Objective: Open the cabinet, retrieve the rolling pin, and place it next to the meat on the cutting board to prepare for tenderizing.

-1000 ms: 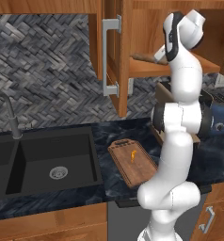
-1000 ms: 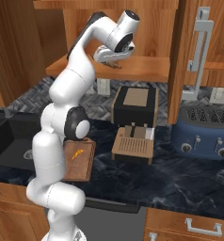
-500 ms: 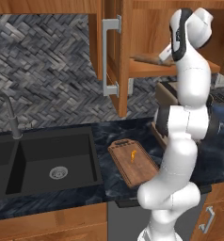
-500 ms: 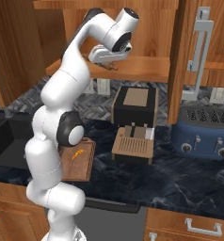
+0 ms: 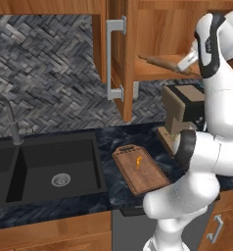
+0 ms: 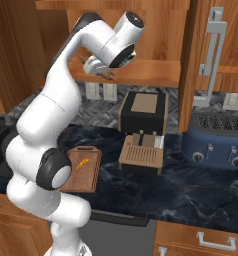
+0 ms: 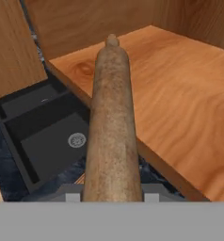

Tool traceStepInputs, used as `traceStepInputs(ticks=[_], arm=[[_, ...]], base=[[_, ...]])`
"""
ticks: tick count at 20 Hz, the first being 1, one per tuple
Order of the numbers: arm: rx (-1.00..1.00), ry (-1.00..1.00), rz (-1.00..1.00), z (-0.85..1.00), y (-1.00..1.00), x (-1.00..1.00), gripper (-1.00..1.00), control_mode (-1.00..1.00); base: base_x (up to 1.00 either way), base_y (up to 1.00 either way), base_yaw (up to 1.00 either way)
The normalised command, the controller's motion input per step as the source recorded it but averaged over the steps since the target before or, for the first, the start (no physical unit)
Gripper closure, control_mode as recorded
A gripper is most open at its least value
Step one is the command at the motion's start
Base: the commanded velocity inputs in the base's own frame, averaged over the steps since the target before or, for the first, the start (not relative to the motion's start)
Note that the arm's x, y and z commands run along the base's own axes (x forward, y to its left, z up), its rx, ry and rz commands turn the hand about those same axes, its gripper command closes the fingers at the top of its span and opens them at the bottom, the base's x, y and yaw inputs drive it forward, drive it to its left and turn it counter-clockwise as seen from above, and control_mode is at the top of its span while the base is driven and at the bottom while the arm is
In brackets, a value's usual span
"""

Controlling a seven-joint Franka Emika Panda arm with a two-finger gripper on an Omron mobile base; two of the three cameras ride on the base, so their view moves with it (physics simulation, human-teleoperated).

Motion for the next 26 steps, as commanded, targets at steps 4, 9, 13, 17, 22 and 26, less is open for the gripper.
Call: traceStepInputs(ticks=[4, 9, 13, 17, 22, 26], arm=[[0.08, -0.18, -0.07, 0.0, 0.12, -1.0, 1.0, -1.0], [0.06, -0.09, -0.07, 0.0, 0.14, -1.0, 1.0, -1.0], [0.0, 0.0, -0.05, -0.14, 0.23, -0.88, 1.0, -1.0], [0.0, 0.01, -0.02, -0.2, 0.24, -0.66, 1.0, -1.0], [-0.03, 0.07, 0.0, -0.29, 0.21, -0.46, 1.0, -1.0], [-0.07, 0.1, 0.0, -0.35, 0.15, -0.31, 1.0, -1.0]], base=[[0.0, 0.0, 0.0], [0.0, 0.0, 0.0], [0.0, 0.0, 0.0], [0.0, 0.0, 0.0], [0.0, 0.0, 0.0], [0.0, 0.0, 0.0]])
